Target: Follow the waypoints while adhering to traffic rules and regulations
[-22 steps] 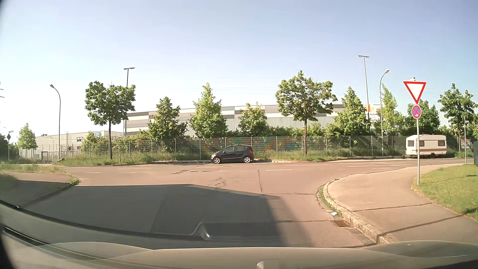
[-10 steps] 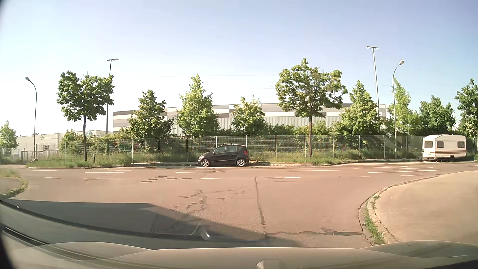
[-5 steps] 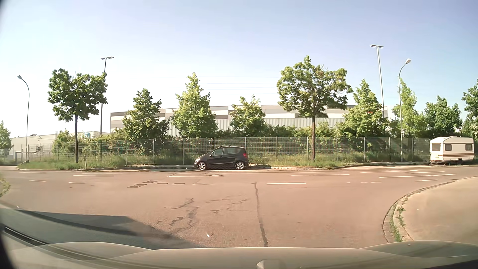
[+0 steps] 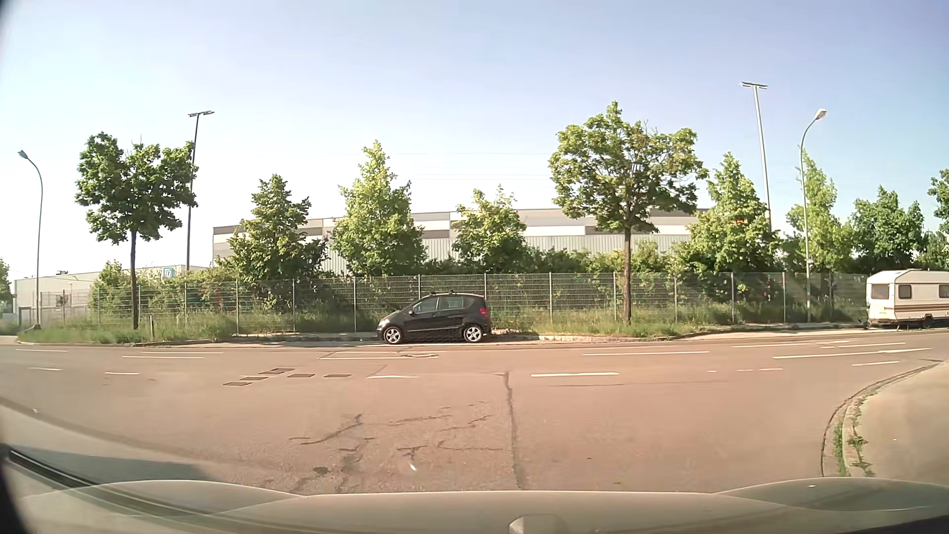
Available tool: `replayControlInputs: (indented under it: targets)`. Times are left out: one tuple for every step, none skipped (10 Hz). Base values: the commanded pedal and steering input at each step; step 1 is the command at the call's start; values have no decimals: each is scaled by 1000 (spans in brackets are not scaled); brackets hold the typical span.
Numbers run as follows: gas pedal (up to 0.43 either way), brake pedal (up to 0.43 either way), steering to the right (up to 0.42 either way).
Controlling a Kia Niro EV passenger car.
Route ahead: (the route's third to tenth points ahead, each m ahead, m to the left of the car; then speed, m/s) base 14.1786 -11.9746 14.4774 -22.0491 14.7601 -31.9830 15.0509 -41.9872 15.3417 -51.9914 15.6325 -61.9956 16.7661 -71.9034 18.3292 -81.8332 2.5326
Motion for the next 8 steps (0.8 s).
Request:
replayControlInputs:
  targets:
    - [0, 49, -4]
    - [0, 49, -4]
    - [0, 67, -4]
    - [0, 140, -4]
    - [0, 134, -4]
    - [0, 110, -4]
    - [0, 91, -4]
    - [0, 104, -4]
